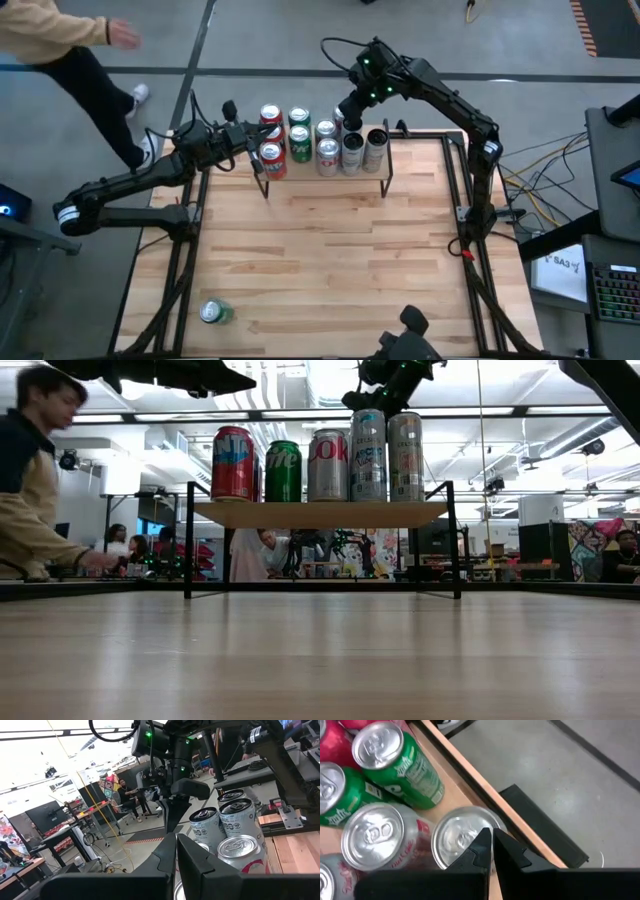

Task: Place canned beverage on shelf
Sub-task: Put the silver soda can on the shelf aligned with the other silver soda can

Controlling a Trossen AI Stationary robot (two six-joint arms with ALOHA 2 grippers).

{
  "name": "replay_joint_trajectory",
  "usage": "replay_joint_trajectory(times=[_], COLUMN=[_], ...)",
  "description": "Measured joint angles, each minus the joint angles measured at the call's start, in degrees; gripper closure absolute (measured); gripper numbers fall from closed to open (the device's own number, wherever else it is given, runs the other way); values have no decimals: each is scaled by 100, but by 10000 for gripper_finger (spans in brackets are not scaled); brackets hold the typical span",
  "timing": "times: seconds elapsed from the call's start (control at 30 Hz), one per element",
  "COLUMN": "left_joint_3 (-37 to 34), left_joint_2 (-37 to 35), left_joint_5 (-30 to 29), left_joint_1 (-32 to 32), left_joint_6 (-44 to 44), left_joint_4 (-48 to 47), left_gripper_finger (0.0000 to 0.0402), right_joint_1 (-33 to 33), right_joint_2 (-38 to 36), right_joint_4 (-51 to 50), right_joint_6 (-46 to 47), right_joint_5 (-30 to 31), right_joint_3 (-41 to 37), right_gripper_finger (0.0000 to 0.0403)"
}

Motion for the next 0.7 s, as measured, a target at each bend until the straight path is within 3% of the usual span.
replay_joint_trajectory(times=[0.47, 0.7], left_joint_3=[0, 0], left_joint_2=[0, -1], left_joint_5=[1, 1], left_joint_1=[0, 0], left_joint_6=[0, 0], left_joint_4=[0, 0], left_gripper_finger=[402, 402], right_joint_1=[-5, -10], right_joint_2=[-4, -4], right_joint_4=[-193, -502], right_joint_6=[486, 610], right_joint_5=[-21, 558], right_joint_3=[111, 114], right_gripper_finger=[394, 394])
